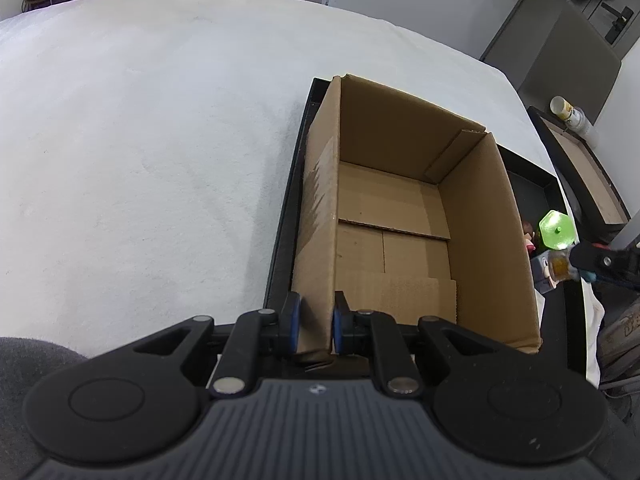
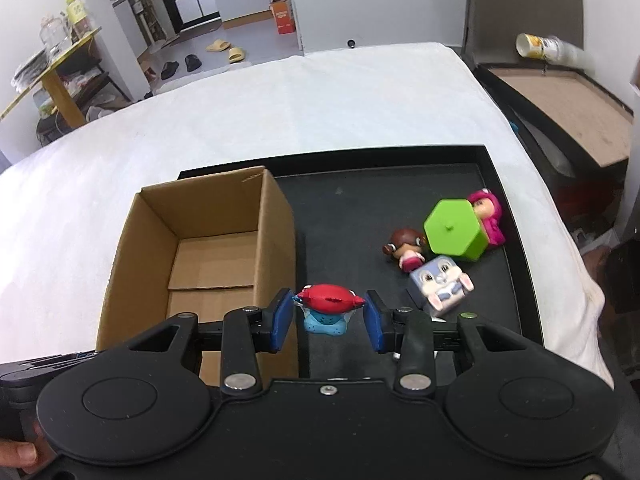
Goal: Organize rigid objects
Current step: 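Carry the figure with the right gripper over the cardboard box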
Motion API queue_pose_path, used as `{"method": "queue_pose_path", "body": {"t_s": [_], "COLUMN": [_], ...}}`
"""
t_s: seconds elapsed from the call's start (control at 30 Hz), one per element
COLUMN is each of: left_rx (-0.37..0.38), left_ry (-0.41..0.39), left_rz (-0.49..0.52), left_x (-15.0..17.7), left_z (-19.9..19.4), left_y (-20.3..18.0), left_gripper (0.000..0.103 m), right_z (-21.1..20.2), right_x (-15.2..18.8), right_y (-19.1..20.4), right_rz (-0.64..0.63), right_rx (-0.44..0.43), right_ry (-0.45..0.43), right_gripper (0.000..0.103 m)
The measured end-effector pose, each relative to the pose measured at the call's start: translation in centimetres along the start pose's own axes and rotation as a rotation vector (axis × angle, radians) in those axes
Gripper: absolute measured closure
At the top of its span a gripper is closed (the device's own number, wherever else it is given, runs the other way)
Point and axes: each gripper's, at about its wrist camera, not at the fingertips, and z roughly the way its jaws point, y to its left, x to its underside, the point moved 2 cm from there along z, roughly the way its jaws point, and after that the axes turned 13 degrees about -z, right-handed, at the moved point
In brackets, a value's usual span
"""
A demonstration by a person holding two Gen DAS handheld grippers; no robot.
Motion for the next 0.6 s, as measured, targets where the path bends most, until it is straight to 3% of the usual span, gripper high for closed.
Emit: {"method": "queue_pose_path", "body": {"t_s": [0.6], "left_rx": [-0.002], "left_ry": [0.008], "left_rz": [0.025], "left_x": [0.0], "left_z": [0.0], "left_y": [-0.1], "left_gripper": [0.088], "right_z": [0.8], "right_x": [-4.7], "right_y": [6.4], "right_rz": [-0.166], "right_rx": [-0.009], "right_ry": [-0.079], "right_gripper": [0.065]}}
